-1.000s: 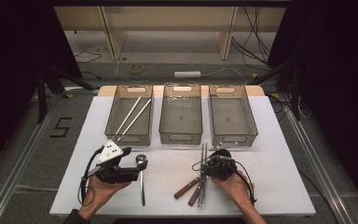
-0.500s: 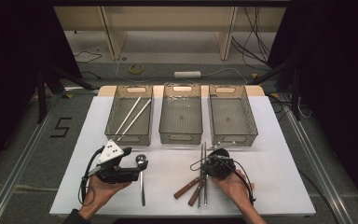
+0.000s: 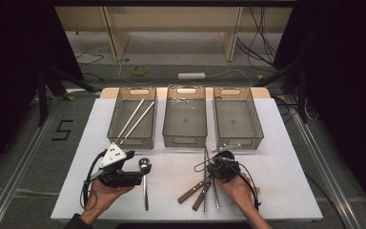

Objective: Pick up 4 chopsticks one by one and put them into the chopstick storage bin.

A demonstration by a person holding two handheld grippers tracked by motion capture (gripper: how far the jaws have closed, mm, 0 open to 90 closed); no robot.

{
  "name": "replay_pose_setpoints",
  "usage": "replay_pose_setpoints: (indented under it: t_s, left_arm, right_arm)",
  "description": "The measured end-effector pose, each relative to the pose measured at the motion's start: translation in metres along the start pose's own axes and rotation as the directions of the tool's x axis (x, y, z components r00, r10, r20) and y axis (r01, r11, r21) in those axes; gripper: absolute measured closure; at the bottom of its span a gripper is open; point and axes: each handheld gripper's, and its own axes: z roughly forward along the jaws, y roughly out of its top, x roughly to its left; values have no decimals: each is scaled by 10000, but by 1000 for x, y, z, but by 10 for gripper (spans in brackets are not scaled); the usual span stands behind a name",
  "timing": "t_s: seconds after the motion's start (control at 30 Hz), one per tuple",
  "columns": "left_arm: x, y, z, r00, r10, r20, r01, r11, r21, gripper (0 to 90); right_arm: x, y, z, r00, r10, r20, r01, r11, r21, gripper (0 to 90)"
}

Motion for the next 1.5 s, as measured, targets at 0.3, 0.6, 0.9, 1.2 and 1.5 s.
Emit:
replay_pose_setpoints:
  t_s: [0.3, 0.6, 0.9, 1.2, 1.5]
  left_arm:
    - [0, 0, 0, 10000, 20, 24, -20, 10000, 5, 208]
    - [0, 0, 0, 10000, 32, 12, -32, 10000, -9, 208]
    - [0, 0, -1, 10000, 52, 6, -52, 10000, -4, 208]
    - [-1, 0, 0, 10000, 54, 7, -54, 10000, -9, 208]
    - [-1, 1, 0, 10000, 57, 16, -56, 10000, -6, 208]
  right_arm:
    - [-2, 1, -1, 9998, 154, 86, -154, 9999, 32, 803]
    - [1, 0, -4, 10000, -32, -41, 33, 9997, 243, 795]
    - [4, -1, -8, 9994, -338, 66, 335, 9986, 405, 801]
    - [7, -7, -15, 9979, -643, 93, 636, 9964, 561, 800]
    - [4, -7, -16, 9980, -624, -65, 627, 9959, 647, 808]
